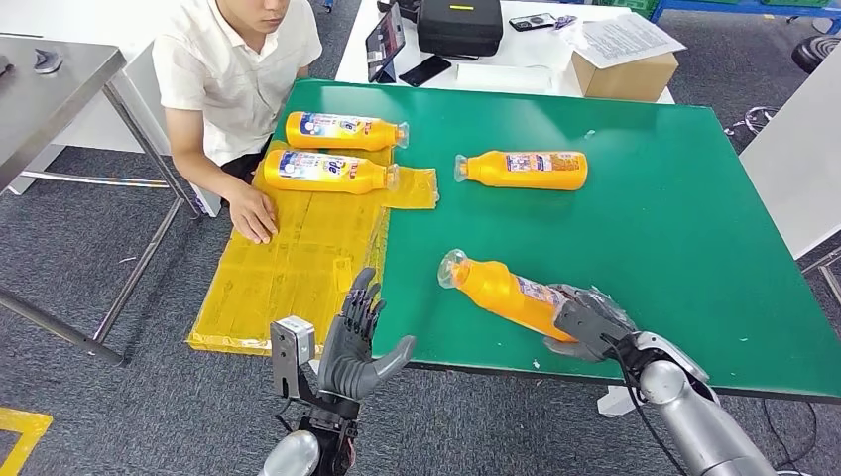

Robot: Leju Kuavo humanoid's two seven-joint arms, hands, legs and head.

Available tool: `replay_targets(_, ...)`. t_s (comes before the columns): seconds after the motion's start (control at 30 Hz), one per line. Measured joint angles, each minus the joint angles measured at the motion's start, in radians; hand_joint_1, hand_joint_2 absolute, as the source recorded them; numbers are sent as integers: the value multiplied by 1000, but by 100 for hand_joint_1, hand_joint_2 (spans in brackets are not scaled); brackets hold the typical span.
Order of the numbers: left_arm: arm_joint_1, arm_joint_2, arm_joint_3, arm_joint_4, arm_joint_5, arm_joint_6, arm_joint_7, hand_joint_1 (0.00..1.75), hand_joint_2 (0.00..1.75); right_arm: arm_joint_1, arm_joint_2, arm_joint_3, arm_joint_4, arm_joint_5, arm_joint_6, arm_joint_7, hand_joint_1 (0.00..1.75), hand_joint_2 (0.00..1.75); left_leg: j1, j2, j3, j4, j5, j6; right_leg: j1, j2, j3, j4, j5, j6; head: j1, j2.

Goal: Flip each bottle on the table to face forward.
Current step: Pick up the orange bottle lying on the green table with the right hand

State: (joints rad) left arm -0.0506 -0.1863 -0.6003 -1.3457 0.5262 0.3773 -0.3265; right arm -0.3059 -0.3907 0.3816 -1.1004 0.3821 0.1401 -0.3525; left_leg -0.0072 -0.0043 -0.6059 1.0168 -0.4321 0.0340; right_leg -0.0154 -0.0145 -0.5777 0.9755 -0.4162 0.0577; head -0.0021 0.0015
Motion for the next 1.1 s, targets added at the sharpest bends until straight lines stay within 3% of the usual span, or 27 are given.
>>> replay_targets(0.23,5,-5,10,14,38,-3,5,0,175,10,29,11,-77,-17,-4,-24,175,175,-1,0,-3,0,0,0,-1,0,-2,0,0,0,0,0)
replay_targets(0.47,1,-1,-9,16,18,-41,-8,0,175,33,114,26,-160,-52,-78,-63,175,175,0,0,-3,0,0,0,0,0,-4,0,0,0,0,0)
replay_targets(0.63,-19,1,-33,14,-33,-48,-13,0,175,52,155,49,-179,-77,-38,-69,175,175,0,0,-4,0,0,0,0,0,-4,0,0,0,0,0)
replay_targets(0.9,-59,-10,-30,25,28,-94,2,0,175,38,231,132,-179,-95,4,-80,175,175,0,0,-4,0,0,0,0,0,-4,0,0,0,0,0)
replay_targets(1.1,-76,-16,-24,25,31,-87,-4,0,175,27,255,171,-179,-102,6,-72,175,175,0,0,-4,0,0,0,0,0,-4,0,0,0,0,0)
